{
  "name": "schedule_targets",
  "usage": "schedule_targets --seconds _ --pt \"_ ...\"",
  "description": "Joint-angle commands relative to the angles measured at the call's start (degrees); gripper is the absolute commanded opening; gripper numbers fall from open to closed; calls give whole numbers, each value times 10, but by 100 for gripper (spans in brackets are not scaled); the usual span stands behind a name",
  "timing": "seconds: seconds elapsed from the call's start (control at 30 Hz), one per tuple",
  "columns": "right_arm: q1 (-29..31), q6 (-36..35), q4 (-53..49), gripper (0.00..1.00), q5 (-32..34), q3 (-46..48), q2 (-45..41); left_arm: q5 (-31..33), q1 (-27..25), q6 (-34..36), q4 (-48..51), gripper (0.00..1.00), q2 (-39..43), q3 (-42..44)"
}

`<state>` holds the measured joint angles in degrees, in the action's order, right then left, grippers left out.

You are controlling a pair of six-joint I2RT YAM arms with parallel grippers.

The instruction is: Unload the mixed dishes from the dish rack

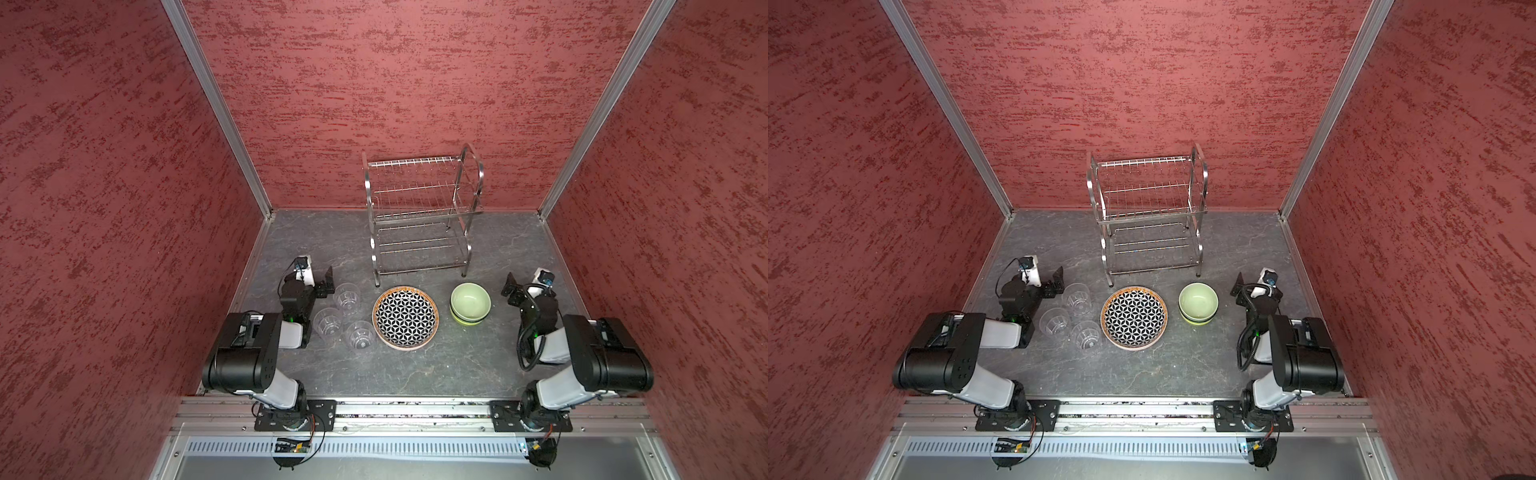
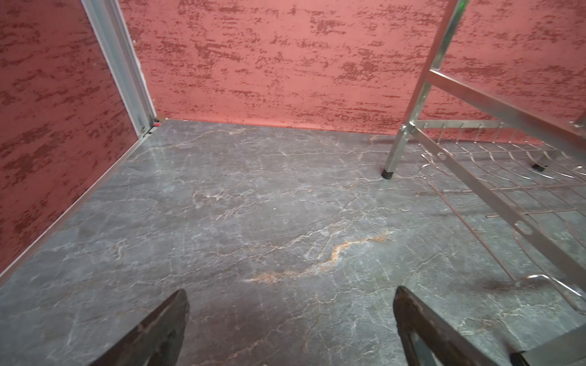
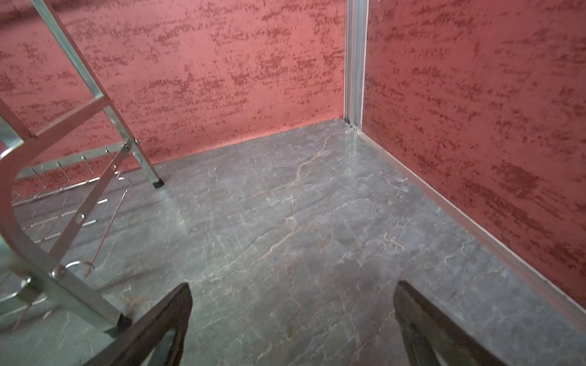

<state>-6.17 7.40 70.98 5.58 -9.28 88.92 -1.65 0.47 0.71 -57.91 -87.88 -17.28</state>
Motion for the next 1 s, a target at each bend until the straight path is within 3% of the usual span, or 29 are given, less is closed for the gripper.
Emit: schedule_targets --seconds 0.0,0.1,0.53,0.83,0.97 --pt "-3 -16 46 99 -43 -17 -2 -1 7 1 7 99 -1 -13" --pt "-3 -24 -6 99 -59 -45 -4 40 8 -15 53 99 -2 -38" --pt "-3 -24 -1 99 -61 -42 -4 43 8 -15 59 100 -2 -41" --pt "-1 -49 -46 99 -109 -68 -3 49 3 -11 60 99 -3 -42" --pt "12 -55 -59 99 -87 -74 -2 49 3 -11 59 100 -3 -42"
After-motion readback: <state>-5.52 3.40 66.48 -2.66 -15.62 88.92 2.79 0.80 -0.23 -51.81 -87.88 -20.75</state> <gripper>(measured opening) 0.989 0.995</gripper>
